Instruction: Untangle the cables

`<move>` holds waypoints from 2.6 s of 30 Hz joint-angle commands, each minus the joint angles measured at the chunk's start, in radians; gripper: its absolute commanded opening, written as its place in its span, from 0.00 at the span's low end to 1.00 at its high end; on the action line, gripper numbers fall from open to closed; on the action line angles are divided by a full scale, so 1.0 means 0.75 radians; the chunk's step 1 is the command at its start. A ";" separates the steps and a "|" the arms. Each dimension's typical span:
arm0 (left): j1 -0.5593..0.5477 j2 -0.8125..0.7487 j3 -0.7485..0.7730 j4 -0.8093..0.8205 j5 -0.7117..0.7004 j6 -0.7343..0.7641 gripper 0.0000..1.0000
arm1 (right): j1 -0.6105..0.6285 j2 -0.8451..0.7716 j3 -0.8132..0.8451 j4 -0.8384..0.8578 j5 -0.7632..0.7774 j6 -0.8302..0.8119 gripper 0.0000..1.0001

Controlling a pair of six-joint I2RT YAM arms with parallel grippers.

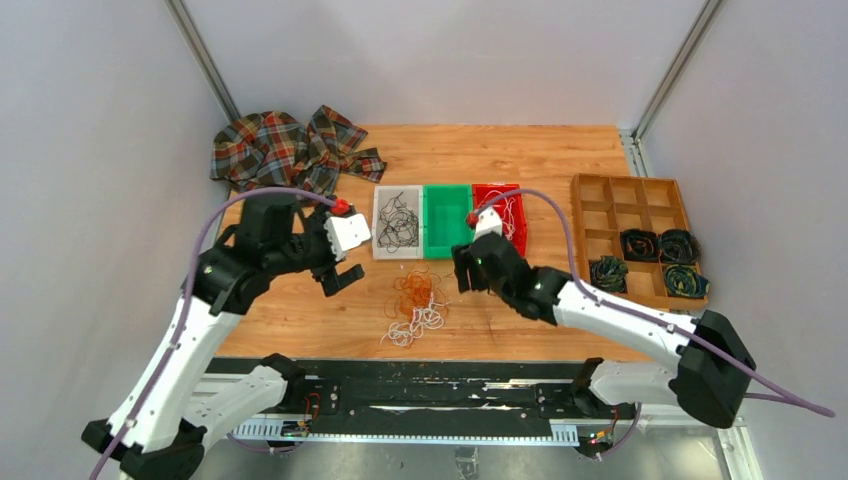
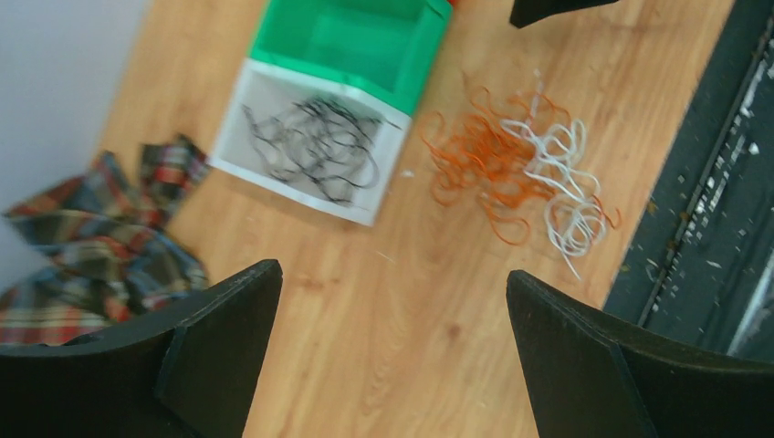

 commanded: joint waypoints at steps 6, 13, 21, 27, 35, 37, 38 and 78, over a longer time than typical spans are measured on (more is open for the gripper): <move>-0.007 0.242 -0.280 0.110 0.144 -0.054 0.95 | 0.349 -0.458 -0.361 -0.268 0.130 0.386 0.57; -0.037 0.429 -0.467 0.331 0.131 -0.175 0.91 | 0.412 -0.848 -0.413 -0.630 0.011 0.517 0.58; -0.135 0.574 -0.584 0.588 0.036 -0.285 0.87 | 0.411 -0.661 -0.327 -0.516 0.234 0.408 0.57; -0.135 0.654 -0.606 0.700 -0.057 -0.261 0.67 | 0.412 -0.538 -0.318 -0.349 0.271 0.374 0.50; -0.135 0.625 -0.504 0.553 0.002 -0.196 0.04 | 0.410 -0.517 -0.309 -0.084 0.329 0.229 0.54; -0.135 0.589 -0.419 0.405 0.000 -0.164 0.01 | 0.410 -0.499 -0.316 0.069 0.291 0.159 0.60; -0.135 0.563 -0.375 0.337 0.005 -0.148 0.01 | 0.410 -0.480 -0.315 0.153 0.267 0.107 0.62; -0.135 0.221 0.187 -0.227 0.174 -0.155 0.00 | 0.438 -0.058 -0.088 0.742 -0.027 -0.120 0.62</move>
